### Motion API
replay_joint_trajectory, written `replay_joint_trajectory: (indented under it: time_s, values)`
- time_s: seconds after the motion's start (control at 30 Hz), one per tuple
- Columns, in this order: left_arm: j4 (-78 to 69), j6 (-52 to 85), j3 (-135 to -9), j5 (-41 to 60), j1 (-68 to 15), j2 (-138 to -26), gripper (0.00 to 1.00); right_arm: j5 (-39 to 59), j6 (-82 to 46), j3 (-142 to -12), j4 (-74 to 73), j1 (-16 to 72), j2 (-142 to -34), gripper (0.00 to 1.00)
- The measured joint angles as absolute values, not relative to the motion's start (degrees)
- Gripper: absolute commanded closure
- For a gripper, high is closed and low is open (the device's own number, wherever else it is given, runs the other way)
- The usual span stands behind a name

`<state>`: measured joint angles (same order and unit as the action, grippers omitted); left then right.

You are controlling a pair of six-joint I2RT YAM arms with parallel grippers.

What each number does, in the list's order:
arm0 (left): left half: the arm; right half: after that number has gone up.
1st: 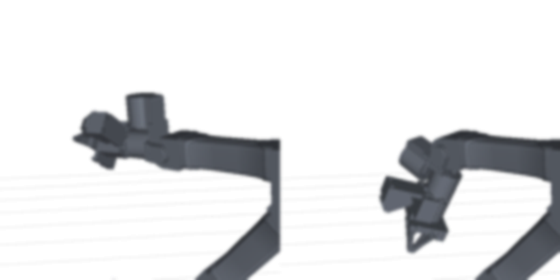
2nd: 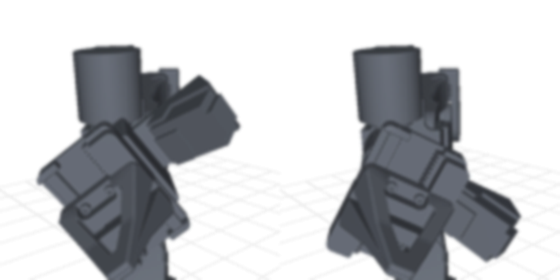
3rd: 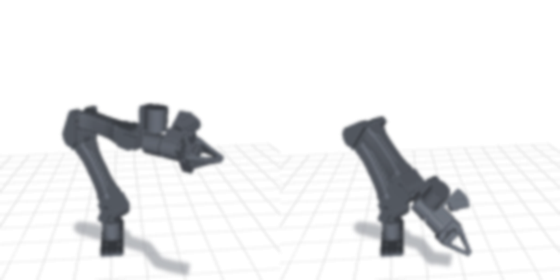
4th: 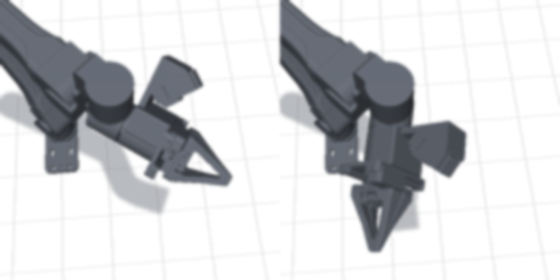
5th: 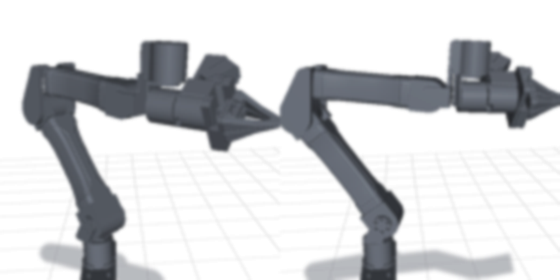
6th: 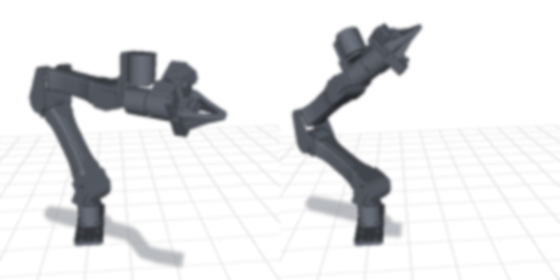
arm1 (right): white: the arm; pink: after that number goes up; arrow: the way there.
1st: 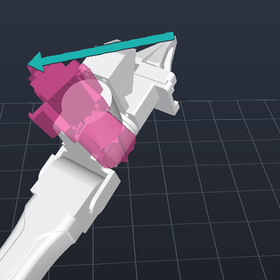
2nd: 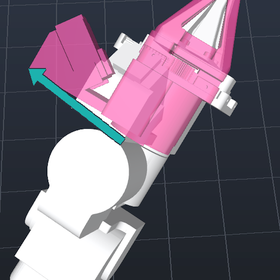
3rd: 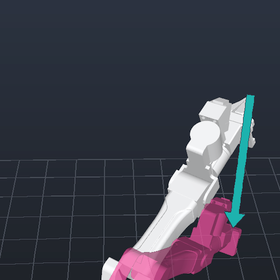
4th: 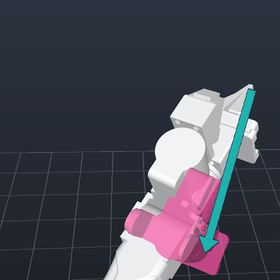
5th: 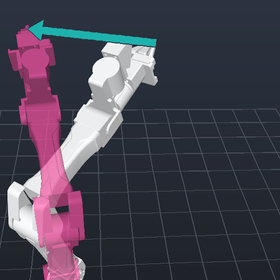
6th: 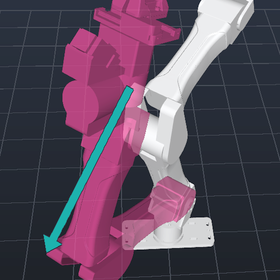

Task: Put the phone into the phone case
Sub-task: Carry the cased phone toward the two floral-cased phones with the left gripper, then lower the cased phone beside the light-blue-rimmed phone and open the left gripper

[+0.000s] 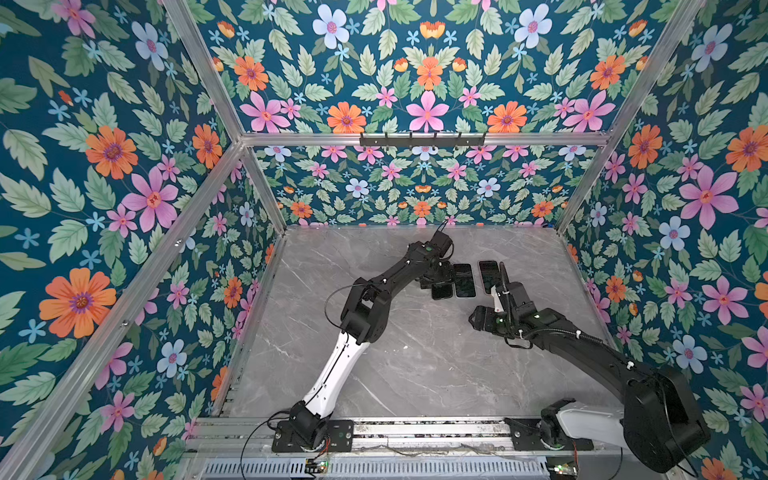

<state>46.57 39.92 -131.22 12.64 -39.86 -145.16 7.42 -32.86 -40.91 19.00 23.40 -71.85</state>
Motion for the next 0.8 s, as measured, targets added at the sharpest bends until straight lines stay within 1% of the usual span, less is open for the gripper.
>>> replay_joint_trajectory:
  time_s: [0.13,0.27,0.37,0.57,0.8]
  values:
    - [46.6,39.9,-131.5,12.2,-39.9,-145.4,0.34,7.6,-32.9,-40.9,19.0,23.4,-71.8,0.17]
    - [46.3,39.9,-131.6,11.9,-39.9,-145.5,0.27,7.8,-32.9,-40.9,18.9,23.3,-71.8,0.17]
    - [46.3,39.9,-131.7,11.9,-39.9,-145.6,0.19,8.0,-32.9,-40.9,18.8,23.3,-71.8,0.17]
    - [44.8,40.1,-131.8,12.1,-39.7,-145.9,0.17,8.0,-32.9,-40.9,18.9,23.3,-71.7,0.17]
    - [44.5,40.4,-131.8,12.7,-39.6,-145.9,0.18,8.3,-32.8,-40.8,18.9,23.3,-71.6,0.17]
